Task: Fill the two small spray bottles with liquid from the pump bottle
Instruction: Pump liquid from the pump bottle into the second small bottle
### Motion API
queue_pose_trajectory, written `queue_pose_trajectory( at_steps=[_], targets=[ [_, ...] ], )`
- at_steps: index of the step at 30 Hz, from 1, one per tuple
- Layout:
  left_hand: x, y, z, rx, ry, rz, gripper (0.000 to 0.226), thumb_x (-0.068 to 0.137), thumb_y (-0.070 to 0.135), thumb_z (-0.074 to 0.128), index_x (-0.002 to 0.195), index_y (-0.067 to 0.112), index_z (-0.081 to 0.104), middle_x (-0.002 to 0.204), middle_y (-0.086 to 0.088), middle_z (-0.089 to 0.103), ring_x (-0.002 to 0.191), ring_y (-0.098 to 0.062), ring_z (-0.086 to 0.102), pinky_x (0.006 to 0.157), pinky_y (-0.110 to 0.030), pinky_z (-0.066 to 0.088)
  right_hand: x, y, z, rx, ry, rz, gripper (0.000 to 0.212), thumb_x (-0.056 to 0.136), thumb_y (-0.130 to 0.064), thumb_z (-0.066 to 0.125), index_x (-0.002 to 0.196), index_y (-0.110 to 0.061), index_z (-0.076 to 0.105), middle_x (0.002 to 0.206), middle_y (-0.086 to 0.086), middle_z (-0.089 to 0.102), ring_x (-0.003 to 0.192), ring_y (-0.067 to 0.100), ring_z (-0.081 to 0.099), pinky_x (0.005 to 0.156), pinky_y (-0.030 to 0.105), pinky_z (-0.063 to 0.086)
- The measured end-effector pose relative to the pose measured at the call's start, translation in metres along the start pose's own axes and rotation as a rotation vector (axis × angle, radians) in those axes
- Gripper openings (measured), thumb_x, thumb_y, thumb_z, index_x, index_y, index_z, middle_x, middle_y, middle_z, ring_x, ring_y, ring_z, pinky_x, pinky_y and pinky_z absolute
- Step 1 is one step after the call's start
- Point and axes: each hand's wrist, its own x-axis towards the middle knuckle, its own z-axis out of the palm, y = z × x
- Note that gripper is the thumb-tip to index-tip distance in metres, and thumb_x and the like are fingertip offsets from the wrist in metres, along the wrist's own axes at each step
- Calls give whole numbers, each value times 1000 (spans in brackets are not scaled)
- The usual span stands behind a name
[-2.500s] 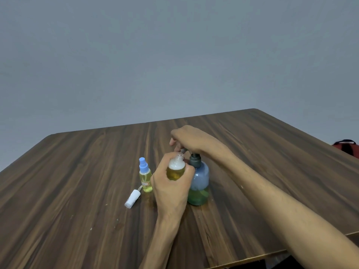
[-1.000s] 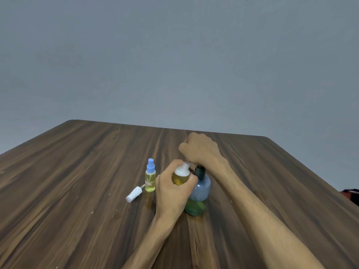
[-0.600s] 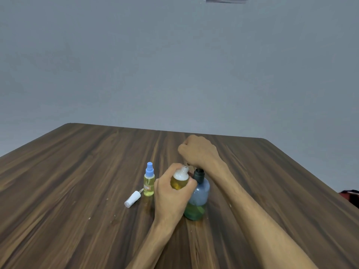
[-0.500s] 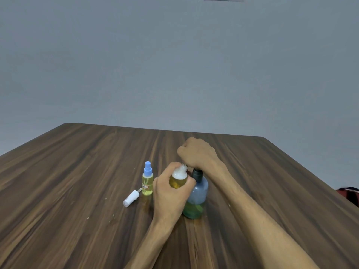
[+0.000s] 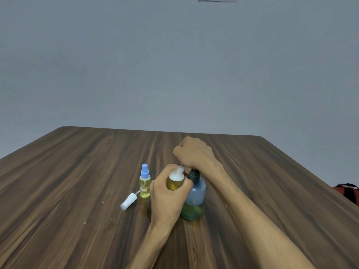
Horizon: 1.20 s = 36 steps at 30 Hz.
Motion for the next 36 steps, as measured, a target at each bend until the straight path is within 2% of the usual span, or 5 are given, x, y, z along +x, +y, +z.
queue_pose_trajectory(
  at_steps=[20, 24, 28, 31, 36],
  targets=[
    [1, 1, 1, 9, 5, -9, 29, 83, -9, 74, 84, 20, 69, 71, -2, 67, 70, -22, 64, 65, -33, 53, -2, -1, 0, -24, -48, 37, 27, 91, -22, 49, 64, -17, 46, 64, -2, 51, 58, 17, 44, 57, 32, 35],
    [0, 1, 0, 9, 2, 2, 26, 82, -6, 73, 85, 20, 69, 71, -1, 66, 68, -17, 62, 63, -31, 52, -1, -1, -4, 30, 46, 10, 29, 90, -20, 50, 61, -17, 44, 58, -3, 50, 55, 15, 43, 57, 30, 36],
    [1, 0, 0, 11, -6, 2, 28, 83, -8, 73, 84, 19, 69, 71, 1, 66, 68, -9, 61, 63, -26, 51, -3, -1, 2, -30, -22, 43, 26, 89, -22, 50, 64, -17, 47, 63, -2, 52, 57, 17, 44, 56, 31, 34],
    [1, 0, 1, 16, 6, -10, 28, 82, -6, 72, 84, 21, 69, 69, 0, 64, 66, -8, 58, 63, -26, 49, -2, -3, -3, 11, 35, 4, 29, 88, -20, 52, 60, -17, 44, 58, -4, 48, 53, 15, 41, 54, 29, 32],
    [1, 1, 2, 11, 0, -9, 26, 82, -6, 72, 85, 20, 69, 72, -2, 66, 69, -20, 63, 65, -34, 53, -1, 0, -1, 2, -16, 39, 27, 88, -21, 51, 61, -17, 45, 60, -3, 49, 54, 16, 41, 54, 31, 32]
  ],
)
